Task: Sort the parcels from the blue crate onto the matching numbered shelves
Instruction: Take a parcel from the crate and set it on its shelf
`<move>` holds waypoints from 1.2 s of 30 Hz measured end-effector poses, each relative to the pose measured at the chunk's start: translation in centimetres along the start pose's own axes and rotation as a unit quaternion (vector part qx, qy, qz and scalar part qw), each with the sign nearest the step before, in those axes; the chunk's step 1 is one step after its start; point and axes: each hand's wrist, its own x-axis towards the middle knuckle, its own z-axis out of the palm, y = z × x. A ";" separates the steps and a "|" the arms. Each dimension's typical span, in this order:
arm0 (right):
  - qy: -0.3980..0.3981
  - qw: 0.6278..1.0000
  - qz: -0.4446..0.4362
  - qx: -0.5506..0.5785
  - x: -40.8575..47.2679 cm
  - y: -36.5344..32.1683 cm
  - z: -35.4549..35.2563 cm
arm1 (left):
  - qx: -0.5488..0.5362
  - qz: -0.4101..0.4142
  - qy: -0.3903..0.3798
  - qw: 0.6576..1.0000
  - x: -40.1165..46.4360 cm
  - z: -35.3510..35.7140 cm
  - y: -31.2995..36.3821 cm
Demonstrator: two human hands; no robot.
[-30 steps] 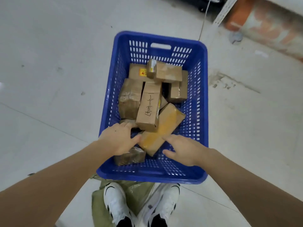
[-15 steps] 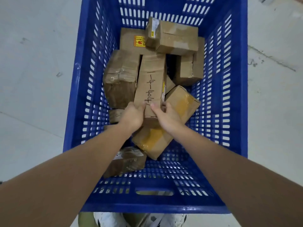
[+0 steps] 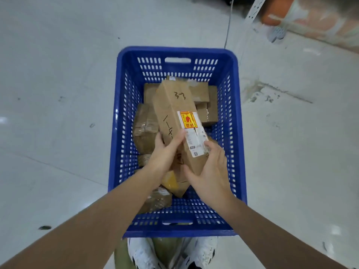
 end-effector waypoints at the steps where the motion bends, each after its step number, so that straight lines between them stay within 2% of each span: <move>1: 0.012 0.999 -0.032 -0.004 -0.4 -1.3 -1.2 | -0.009 0.021 0.000 1.000 -1.1 0.5 1.9; 3: 0.013 0.997 -0.080 -0.002 -1.3 -4.0 -3.6 | -0.001 0.062 0.015 0.998 -3.1 1.0 5.4; 6: -0.042 0.992 -0.116 0.032 -2.3 -8.6 -9.0 | 0.024 0.117 0.037 0.992 -7.4 0.5 11.1; 10: -0.107 0.982 -0.136 0.082 -2.8 -14.5 -18.3 | 0.056 0.174 0.011 0.983 -14.9 -0.9 18.9; 16: -0.021 0.983 -0.181 0.035 -5.1 -26.9 -35.8 | 0.133 0.240 -0.045 0.961 -30.6 -3.1 30.2; 20: 0.027 0.969 -0.244 -0.003 -8.9 -37.5 -45.7 | 0.267 0.287 -0.064 0.918 -42.0 -3.9 36.9; 24: 0.060 0.951 -0.303 -0.024 -13.7 -46.9 -53.6 | 0.404 0.360 -0.078 0.837 -51.7 -4.5 42.7; 26: 0.059 0.951 -0.302 -0.015 -16.1 -50.1 -57.0 | 0.449 0.397 -0.095 0.795 -56.2 -4.9 44.6; 27: 0.041 0.955 -0.293 -0.006 -17.5 -51.4 -58.6 | 0.461 0.415 -0.111 0.776 -58.3 -5.0 45.4; 30: -0.022 0.965 -0.257 0.041 -21.6 -53.9 -62.0 | 0.463 0.445 -0.160 0.750 -63.6 -5.4 46.5; 33: 0.006 0.959 -0.269 0.089 -25.2 -55.4 -63.7 | 0.449 0.481 -0.184 0.730 -66.8 -5.2 47.0; 36: 0.066 0.947 -0.286 0.130 -28.4 -56.7 -64.9 | 0.420 0.517 -0.193 0.721 -68.8 -4.2 47.7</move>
